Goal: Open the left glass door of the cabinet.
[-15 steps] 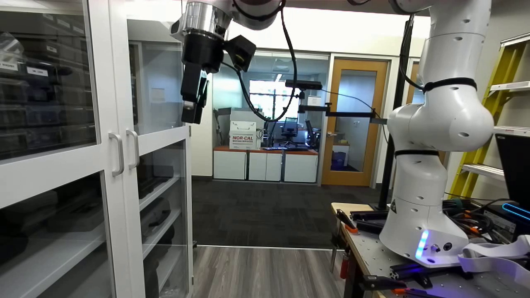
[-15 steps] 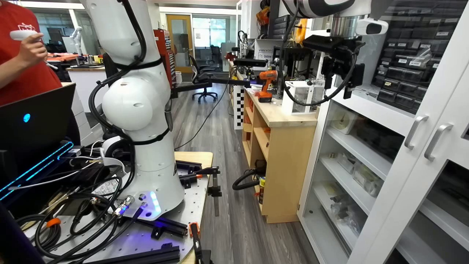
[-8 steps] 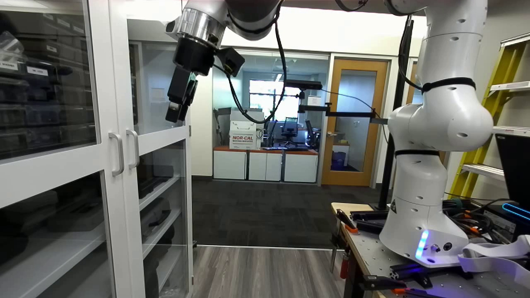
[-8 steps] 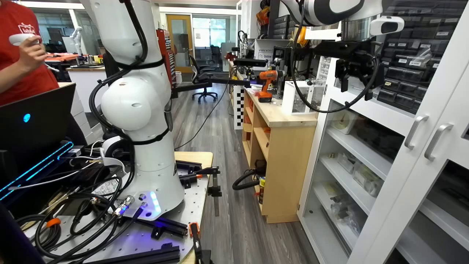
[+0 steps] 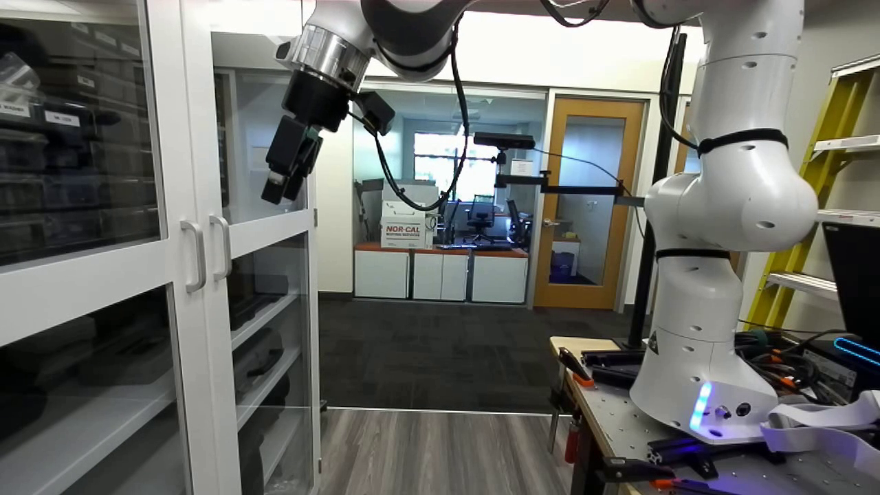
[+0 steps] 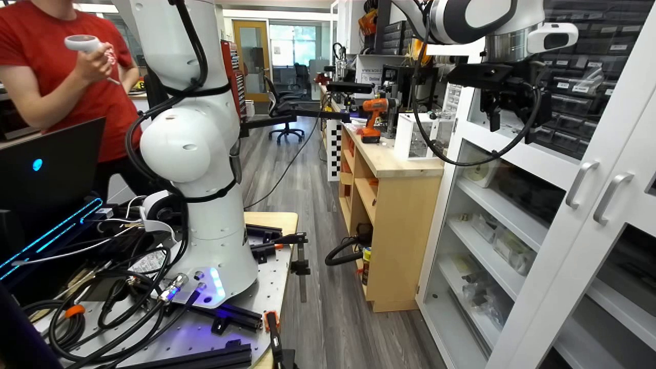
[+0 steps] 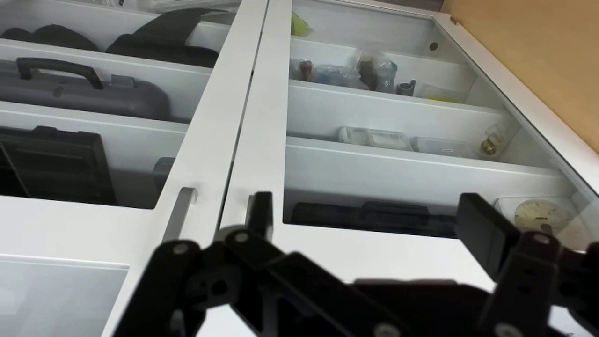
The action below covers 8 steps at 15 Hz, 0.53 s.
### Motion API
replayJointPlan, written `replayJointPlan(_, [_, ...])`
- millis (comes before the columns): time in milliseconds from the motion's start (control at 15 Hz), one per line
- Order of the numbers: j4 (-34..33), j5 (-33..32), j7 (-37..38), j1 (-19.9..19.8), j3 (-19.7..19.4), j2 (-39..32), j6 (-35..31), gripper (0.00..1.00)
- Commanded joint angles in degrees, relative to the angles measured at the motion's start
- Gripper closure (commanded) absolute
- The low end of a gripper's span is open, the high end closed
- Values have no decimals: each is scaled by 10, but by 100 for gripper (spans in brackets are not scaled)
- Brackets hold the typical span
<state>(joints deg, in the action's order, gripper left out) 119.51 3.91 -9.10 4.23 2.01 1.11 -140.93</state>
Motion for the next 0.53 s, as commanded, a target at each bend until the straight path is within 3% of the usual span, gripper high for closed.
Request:
replayJointPlan(0, [-1, -1, 1, -4, 4, 0, 1, 0])
replayJointPlan(267, [-24, -31, 50, -1, 9, -30, -46, 0])
replayJointPlan(467, [-38, -105, 120, 0, 8, -56, -103, 0])
